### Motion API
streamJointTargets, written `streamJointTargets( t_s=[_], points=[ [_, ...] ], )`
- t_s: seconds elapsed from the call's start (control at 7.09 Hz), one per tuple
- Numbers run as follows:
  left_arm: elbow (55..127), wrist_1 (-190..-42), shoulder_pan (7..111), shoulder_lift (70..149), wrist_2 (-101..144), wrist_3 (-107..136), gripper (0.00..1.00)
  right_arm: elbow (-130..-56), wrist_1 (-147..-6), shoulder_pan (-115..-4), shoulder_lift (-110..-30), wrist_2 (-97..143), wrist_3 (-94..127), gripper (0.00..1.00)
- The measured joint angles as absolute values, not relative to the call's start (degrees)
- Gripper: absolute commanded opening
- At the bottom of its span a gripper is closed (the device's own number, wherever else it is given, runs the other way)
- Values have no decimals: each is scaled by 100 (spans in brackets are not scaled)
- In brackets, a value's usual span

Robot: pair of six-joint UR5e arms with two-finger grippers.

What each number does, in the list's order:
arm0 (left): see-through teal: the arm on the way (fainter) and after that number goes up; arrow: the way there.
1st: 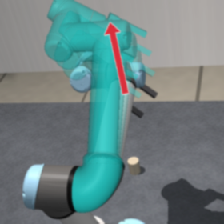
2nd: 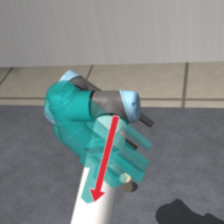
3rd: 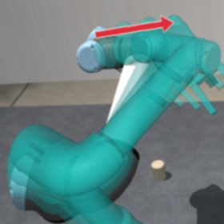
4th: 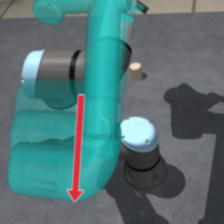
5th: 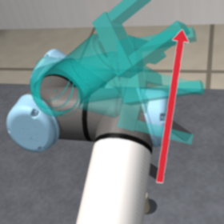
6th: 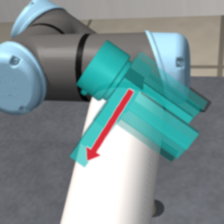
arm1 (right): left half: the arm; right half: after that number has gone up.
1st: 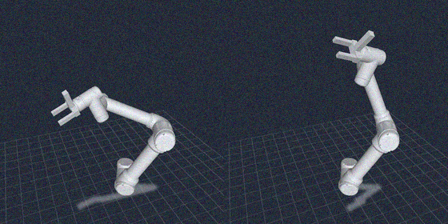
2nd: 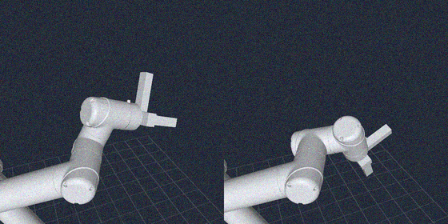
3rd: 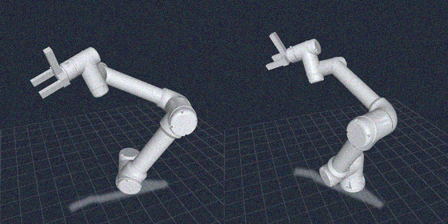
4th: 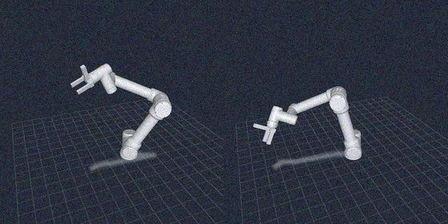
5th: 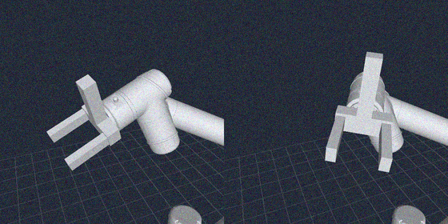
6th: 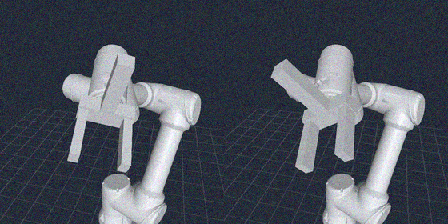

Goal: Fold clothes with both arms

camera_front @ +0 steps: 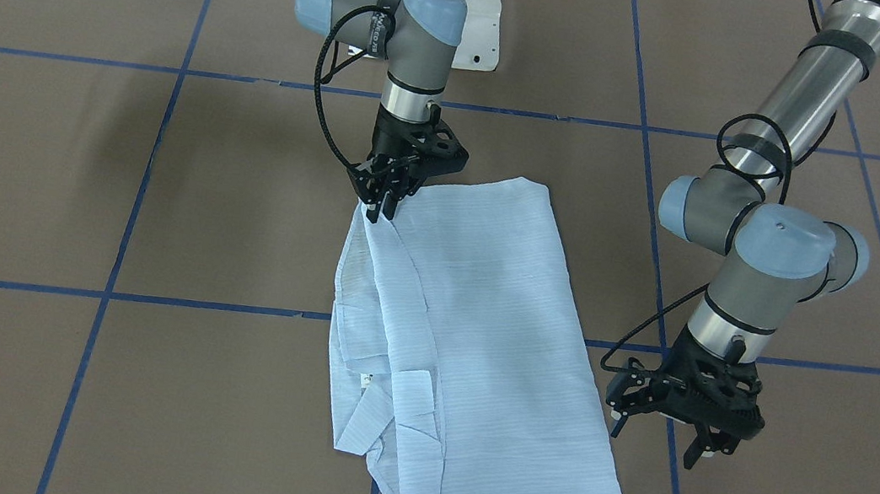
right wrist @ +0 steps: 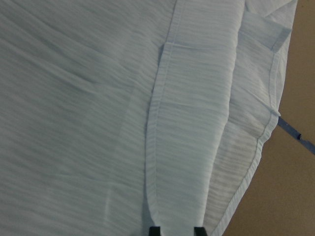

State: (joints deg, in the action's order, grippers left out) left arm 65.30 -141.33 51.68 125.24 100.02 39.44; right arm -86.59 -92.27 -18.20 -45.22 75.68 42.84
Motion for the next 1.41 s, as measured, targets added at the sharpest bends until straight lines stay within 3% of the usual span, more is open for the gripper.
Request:
streamJointTargets(
  t_s=[0.7,0.99,1.13,1.27,1.41],
  points=[
    [6525,-14133,5142,12529,10002,3946,100,-8746,-9166,-1937,-4555,7587,4405,0],
    [6524,-14133,5113,12528,10002,3981,100,-9115,-9165,-2156,-4940,7646,4715,0],
    [6527,-14135,5085,12526,10002,4023,100,-9418,-9103,-2193,-5305,7660,5119,15],
    [6529,-14139,5057,12525,10002,4053,100,-9624,-8886,-2189,-5659,7668,5588,99],
    [6530,-14141,5036,12525,10002,4074,100,-9688,-8568,-2169,-5928,7669,5956,100]
  ],
)
